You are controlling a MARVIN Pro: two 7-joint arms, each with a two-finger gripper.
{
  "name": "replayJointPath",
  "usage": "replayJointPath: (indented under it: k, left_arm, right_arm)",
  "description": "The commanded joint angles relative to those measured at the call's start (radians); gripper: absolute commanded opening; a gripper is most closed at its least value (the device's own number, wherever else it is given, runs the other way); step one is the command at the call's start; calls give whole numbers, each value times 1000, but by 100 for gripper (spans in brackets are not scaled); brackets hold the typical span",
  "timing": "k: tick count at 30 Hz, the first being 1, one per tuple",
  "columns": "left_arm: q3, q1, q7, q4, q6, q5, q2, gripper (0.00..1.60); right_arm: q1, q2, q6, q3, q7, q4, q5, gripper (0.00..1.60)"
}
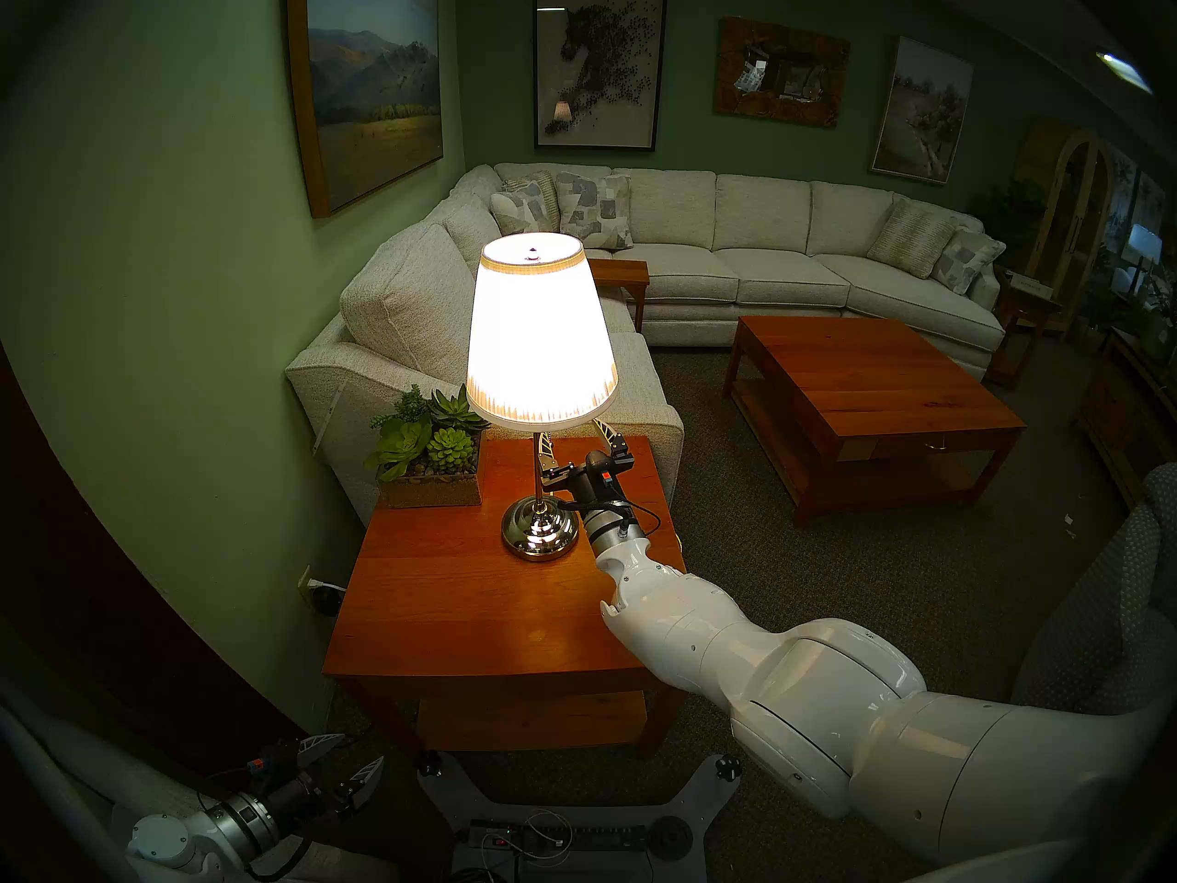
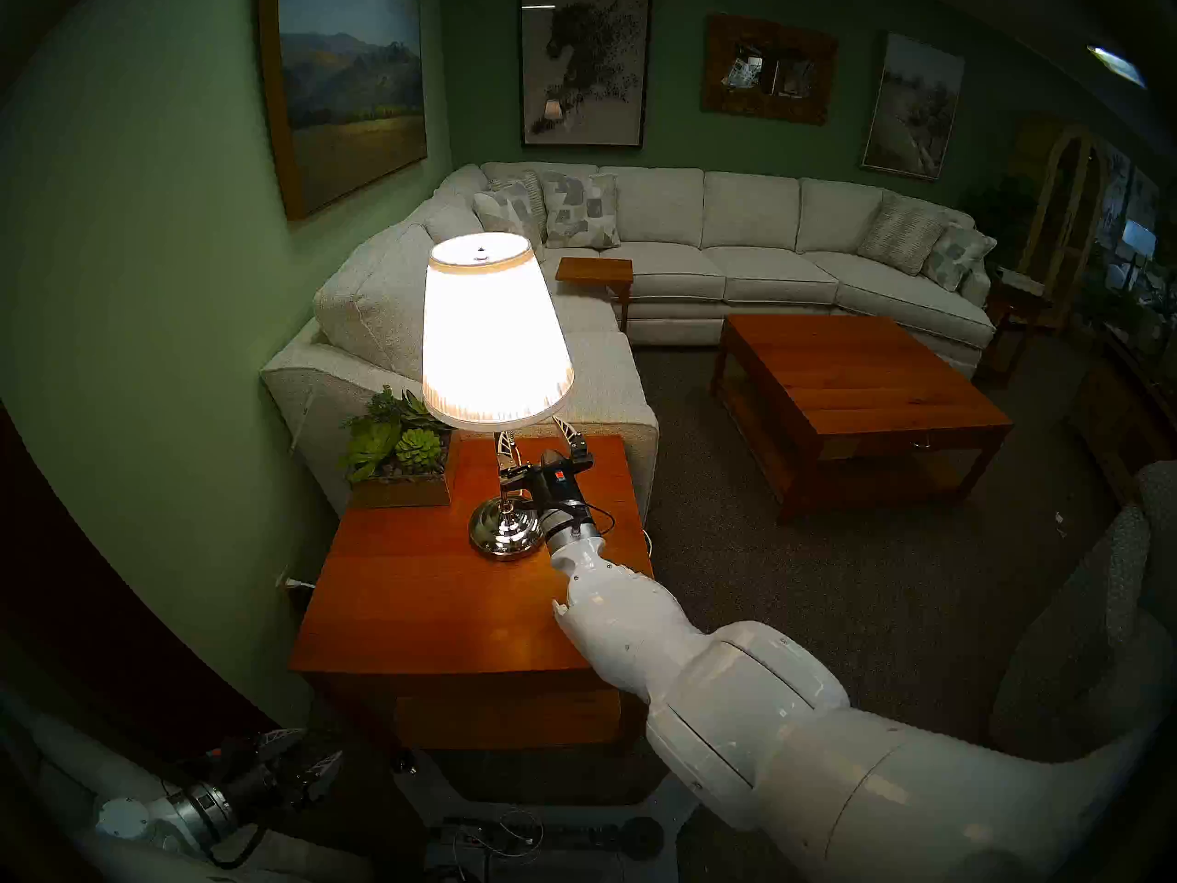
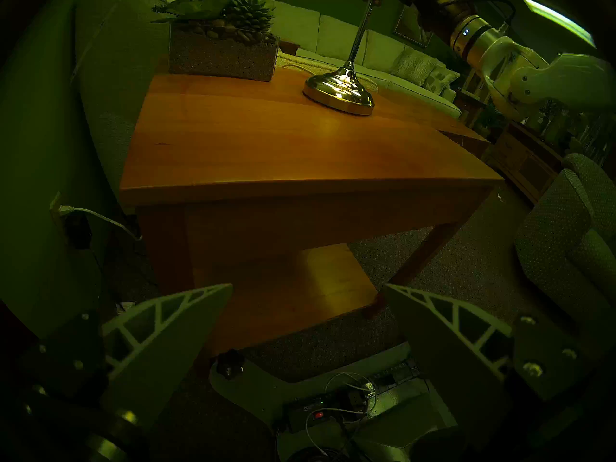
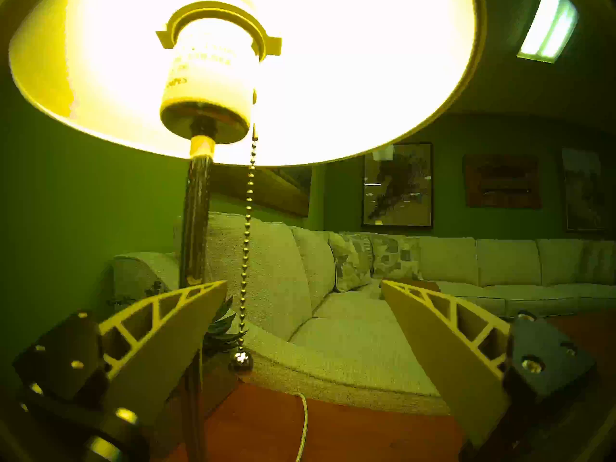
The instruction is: Pull on string to turn off lamp
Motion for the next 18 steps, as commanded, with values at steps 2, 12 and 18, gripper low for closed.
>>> replayJointPath:
  k: [2,12,18]
  left_arm:
    - [-5,-1,-1,-13,-3,-2,2,160]
    - [-4,-2,-1,-12,-3,-2,2,160]
    - [-4,-2,-1,-11,-3,-2,2,160]
  right_arm:
    - [65,-24,-7,13,45,13,21,160]
    - [91,-42,11,23,87,50,45,106]
    - [105,-60,33,26,106,67,56,71]
